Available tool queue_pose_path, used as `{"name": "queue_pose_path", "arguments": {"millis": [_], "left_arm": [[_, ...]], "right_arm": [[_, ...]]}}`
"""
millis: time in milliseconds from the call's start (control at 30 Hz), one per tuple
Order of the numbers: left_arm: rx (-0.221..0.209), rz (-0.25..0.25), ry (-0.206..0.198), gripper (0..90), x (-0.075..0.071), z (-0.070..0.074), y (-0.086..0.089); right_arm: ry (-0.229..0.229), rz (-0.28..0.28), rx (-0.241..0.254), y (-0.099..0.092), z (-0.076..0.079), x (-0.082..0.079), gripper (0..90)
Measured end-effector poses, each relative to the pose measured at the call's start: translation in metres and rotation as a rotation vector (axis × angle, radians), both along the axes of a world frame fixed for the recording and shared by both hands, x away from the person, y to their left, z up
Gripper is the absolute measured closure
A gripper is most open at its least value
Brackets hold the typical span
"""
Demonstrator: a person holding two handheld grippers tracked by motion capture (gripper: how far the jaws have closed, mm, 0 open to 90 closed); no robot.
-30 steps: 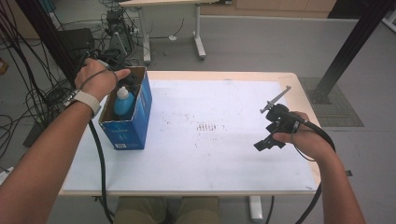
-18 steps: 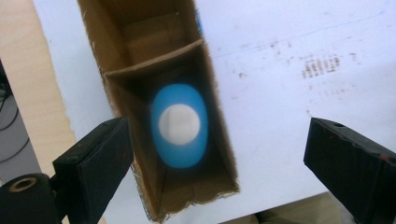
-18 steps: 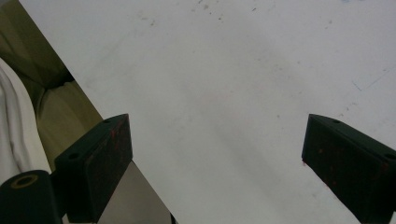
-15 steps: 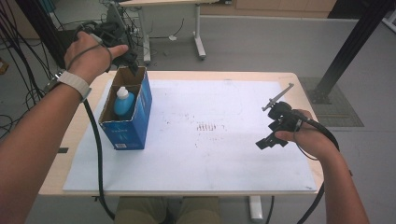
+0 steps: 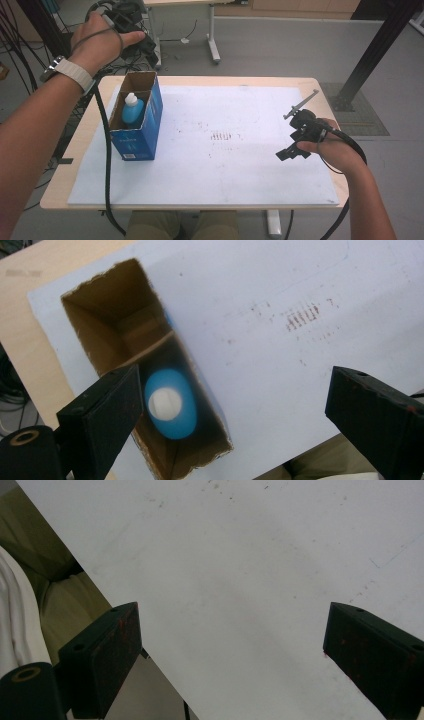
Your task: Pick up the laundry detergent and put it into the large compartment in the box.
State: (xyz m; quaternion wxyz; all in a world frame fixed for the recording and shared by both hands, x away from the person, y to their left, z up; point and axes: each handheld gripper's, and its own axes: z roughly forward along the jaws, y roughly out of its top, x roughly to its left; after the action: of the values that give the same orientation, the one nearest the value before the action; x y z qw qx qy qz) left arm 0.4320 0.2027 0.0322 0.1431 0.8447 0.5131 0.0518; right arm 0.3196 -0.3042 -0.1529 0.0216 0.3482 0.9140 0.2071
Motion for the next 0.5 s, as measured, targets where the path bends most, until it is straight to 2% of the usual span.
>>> {"name": "queue_pose_path", "arguments": {"millis": [133, 300, 500], "left_arm": [[0.012, -0.068, 0.007, 9.1, 0.004, 0.002, -0.012], [0.014, -0.154, -0.005, 9.1, 0.007, 0.001, -0.027], [0.028, -0.287, -0.004, 9.1, 0.014, -0.006, -0.047]], "right_arm": [[-0.002, -0.010, 0.001, -0.001, 0.000, -0.002, 8.4], [0.004, -0.023, -0.002, -0.002, 0.000, -0.006, 8.4], [0.003, -0.043, -0.001, -0.005, 0.000, -0.011, 8.4]]}}
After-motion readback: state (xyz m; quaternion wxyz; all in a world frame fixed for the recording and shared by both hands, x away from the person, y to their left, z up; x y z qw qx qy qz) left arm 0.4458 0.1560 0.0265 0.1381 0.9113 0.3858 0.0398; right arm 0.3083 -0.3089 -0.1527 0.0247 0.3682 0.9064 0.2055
